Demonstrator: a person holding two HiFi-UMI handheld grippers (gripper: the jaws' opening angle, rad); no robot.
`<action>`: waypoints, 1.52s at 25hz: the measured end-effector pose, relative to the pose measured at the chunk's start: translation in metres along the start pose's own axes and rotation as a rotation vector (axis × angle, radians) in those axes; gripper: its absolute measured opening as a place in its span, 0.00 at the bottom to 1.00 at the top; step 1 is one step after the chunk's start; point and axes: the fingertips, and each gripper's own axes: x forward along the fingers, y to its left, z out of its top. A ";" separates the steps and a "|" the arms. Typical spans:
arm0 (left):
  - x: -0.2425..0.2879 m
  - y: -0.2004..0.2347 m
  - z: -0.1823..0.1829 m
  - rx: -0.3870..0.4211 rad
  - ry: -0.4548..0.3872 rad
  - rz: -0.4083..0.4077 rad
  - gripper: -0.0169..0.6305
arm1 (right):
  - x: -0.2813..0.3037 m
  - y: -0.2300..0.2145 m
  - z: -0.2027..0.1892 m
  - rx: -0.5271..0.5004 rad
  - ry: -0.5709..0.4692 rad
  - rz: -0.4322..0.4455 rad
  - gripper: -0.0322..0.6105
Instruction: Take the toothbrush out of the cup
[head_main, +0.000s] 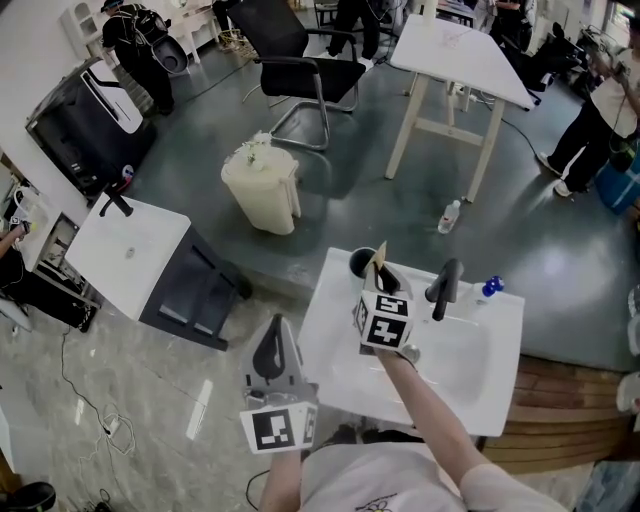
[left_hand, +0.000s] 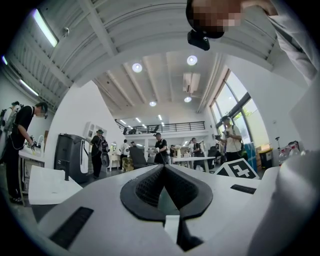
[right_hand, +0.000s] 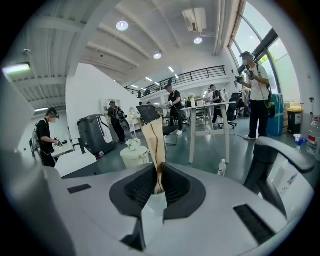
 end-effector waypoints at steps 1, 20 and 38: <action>0.001 -0.001 0.000 -0.010 0.000 -0.002 0.05 | -0.003 0.001 0.005 -0.004 -0.010 0.010 0.09; 0.036 -0.073 0.050 -0.071 -0.111 -0.187 0.05 | -0.144 -0.028 0.179 -0.152 -0.443 0.014 0.08; 0.038 -0.146 0.082 -0.071 -0.180 -0.373 0.05 | -0.267 -0.064 0.152 -0.271 -0.727 -0.129 0.08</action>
